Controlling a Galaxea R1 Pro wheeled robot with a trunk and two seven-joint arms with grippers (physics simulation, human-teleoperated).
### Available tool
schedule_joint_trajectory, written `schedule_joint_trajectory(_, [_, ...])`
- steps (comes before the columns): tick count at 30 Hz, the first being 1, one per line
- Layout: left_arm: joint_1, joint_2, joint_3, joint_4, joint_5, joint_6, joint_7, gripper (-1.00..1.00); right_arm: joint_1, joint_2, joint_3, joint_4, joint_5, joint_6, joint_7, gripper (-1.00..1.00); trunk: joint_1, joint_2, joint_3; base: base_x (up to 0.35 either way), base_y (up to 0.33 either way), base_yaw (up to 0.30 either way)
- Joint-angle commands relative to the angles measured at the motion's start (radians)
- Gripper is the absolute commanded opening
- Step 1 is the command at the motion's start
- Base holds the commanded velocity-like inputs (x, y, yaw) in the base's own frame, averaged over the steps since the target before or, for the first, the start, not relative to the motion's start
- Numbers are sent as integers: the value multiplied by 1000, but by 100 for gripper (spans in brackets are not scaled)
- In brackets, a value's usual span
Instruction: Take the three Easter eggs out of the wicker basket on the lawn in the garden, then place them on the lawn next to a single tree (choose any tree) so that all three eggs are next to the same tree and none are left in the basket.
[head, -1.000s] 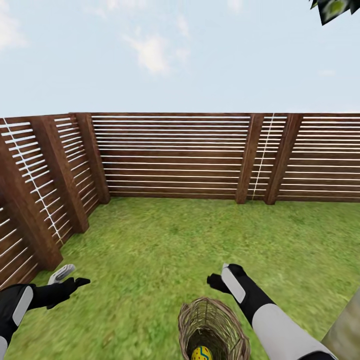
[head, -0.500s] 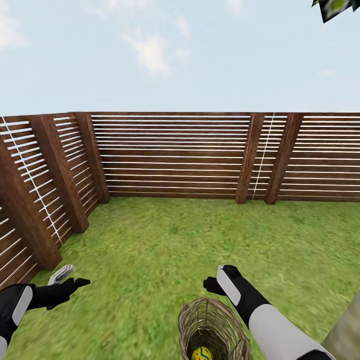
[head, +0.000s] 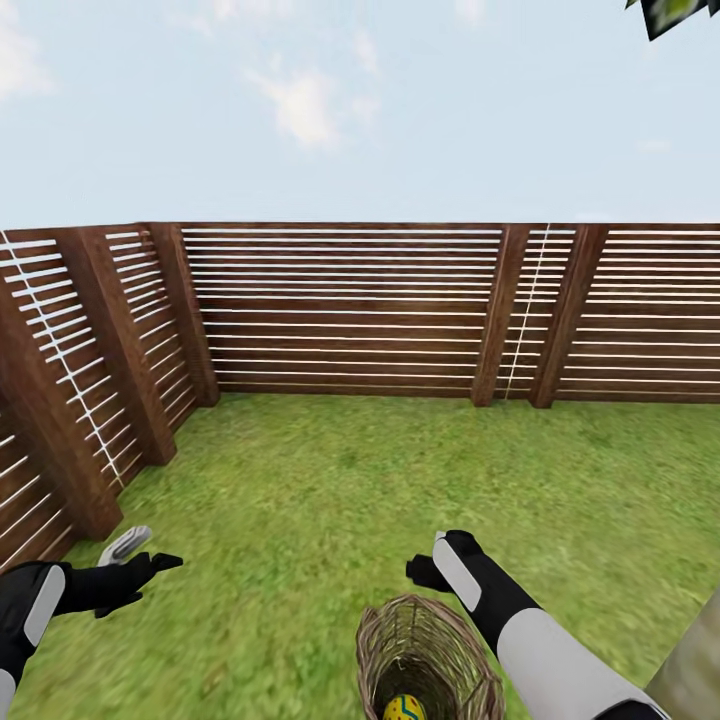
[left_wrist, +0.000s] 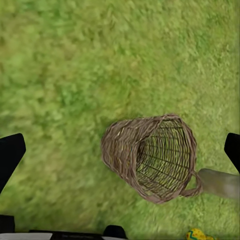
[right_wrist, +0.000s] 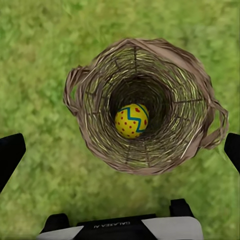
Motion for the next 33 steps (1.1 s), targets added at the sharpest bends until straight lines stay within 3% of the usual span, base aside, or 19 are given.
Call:
schedule_joint_trajectory(1, [-1, 0, 3, 0, 1, 7, -2, 100, -1, 0, 5, -1, -10, 3, -10, 100, 4, -9, -5, 0, 0, 0])
schedule_joint_trajectory(13, [-1, -3, 1, -1, 1, 22, -1, 100, -1, 8, 1, 12, -18, 36, -8, 100, 50, -93, -43, 0, 0, 0])
schedule_joint_trajectory(29, [-1, -4, -1, -3, 0, 27, -2, 100, 20, -12, -8, 9, -25, 35, 21, 100, 112, -205, -93, 0, 0, 0])
schedule_joint_trajectory(33, [-4, -24, -12, -8, 8, 27, 21, 100, 6, 11, -11, -5, -20, 31, 22, 100, 127, -233, -105, 0, 0, 0])
